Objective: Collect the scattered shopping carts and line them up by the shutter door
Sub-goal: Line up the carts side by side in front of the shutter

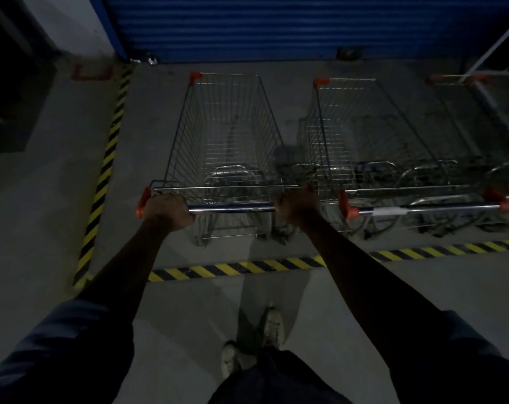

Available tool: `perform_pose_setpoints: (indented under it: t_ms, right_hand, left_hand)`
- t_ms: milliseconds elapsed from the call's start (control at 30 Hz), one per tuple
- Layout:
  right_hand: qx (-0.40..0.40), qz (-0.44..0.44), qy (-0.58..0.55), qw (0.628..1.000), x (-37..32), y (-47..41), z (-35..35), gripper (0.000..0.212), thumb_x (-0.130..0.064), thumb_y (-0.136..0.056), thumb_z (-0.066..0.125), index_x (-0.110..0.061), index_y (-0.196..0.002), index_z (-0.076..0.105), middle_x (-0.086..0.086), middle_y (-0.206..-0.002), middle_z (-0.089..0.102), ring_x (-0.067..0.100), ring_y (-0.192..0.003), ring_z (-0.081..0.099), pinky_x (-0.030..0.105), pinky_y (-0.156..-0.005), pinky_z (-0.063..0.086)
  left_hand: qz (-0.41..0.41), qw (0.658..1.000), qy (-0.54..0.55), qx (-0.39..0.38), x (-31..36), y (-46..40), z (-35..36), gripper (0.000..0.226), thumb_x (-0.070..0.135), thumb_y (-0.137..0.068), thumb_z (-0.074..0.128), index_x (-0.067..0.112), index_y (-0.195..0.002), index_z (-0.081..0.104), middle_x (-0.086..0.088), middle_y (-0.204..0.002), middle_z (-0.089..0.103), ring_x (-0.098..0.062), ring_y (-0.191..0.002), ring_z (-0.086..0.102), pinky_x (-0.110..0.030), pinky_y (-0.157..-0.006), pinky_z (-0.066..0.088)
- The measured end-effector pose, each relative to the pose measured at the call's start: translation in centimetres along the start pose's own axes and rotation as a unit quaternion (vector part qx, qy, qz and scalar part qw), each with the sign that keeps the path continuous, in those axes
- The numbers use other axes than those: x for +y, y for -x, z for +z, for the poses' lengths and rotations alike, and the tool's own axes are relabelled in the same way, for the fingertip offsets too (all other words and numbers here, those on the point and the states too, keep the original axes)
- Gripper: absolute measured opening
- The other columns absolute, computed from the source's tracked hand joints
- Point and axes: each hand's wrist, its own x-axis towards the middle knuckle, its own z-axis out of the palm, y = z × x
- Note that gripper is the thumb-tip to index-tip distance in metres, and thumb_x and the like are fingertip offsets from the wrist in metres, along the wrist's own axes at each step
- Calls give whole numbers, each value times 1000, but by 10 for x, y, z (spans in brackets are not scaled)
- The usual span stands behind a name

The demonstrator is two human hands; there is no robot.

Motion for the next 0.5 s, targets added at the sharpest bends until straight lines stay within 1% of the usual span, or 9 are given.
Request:
perform_pose_setpoints:
  t_ms: [100, 167, 233, 267, 300, 333, 367, 433, 500]
  right_hand:
    - [18, 7, 33, 999, -3, 21, 8, 74, -43, -107, 3, -17, -124, 70, 10, -120, 75, 31, -122, 65, 57, -127, 9]
    - [-3, 11, -2, 1000, -8, 38, 3, 82, -40, -103, -8, -19, -125, 68, 14, -124, 72, 34, -122, 63, 56, -124, 20]
    - [-5, 34, -50, 998, -8, 53, 0, 44, -38, -111, 21, -27, -114, 63, 17, -120, 71, 36, -116, 64, 54, -114, 38]
    - [12, 16, -32, 999, -5, 56, 8, 31, -33, -111, 32, -26, -110, 62, 19, -110, 72, 38, -107, 68, 58, -112, 41]
    - [53, -22, 19, 998, -3, 59, 22, 28, -27, -109, 38, -20, -106, 65, 21, -96, 73, 41, -94, 71, 67, -111, 39]
    - [65, -38, 58, 996, 1, 62, 33, 31, -23, -107, 37, -14, -103, 66, 22, -84, 72, 42, -83, 72, 75, -109, 37]
    - [86, -36, 77, 993, 6, 60, 45, 42, -26, -107, 25, -12, -103, 65, 21, -80, 71, 42, -79, 72, 78, -109, 34]
    - [68, -28, 84, 994, 12, 64, 52, 64, -33, -105, 1, -15, -111, 62, 18, -86, 72, 41, -85, 71, 75, -114, 30]
    - [50, -17, 76, 996, 7, 70, 40, 56, -35, -106, 8, -17, -118, 59, 17, -95, 74, 40, -92, 71, 72, -116, 30]
  left_hand:
    - [3, 1000, -11, 8, 5, 12, 3, 63, 63, -94, 47, 14, -129, 64, -7, -135, 68, -28, -128, 63, -47, -121, 29]
    - [15, 1000, -13, 8, 3, 21, 13, 68, 68, -91, 42, 15, -127, 66, -6, -132, 69, -28, -125, 64, -49, -120, 31]
    - [26, 1000, -1, 6, 2, 32, 18, 66, 67, -89, 43, 17, -125, 67, -6, -131, 70, -27, -124, 65, -48, -116, 35]
    - [35, 999, 2, 14, 4, 38, 17, 61, 63, -91, 46, 17, -125, 67, -6, -131, 70, -26, -124, 65, -47, -115, 37]
    - [44, 999, 1, 19, 5, 42, 19, 57, 61, -92, 49, 17, -124, 67, -6, -131, 70, -26, -124, 65, -47, -115, 38]
    - [50, 999, 1, 22, 7, 46, 19, 55, 60, -92, 50, 17, -123, 68, -5, -129, 71, -26, -124, 65, -48, -116, 36]
    - [58, 998, 6, 25, 8, 48, 23, 56, 61, -92, 51, 17, -121, 69, -6, -127, 71, -26, -123, 66, -50, -116, 36]
    - [81, 996, 14, 21, 6, 52, 30, 60, 67, -91, 50, 17, -117, 71, -7, -123, 73, -27, -118, 67, -50, -113, 44]
    - [90, 995, 19, 27, -1, 53, 35, 65, 74, -85, 45, 22, -113, 72, -2, -118, 73, -25, -115, 68, -54, -112, 43]
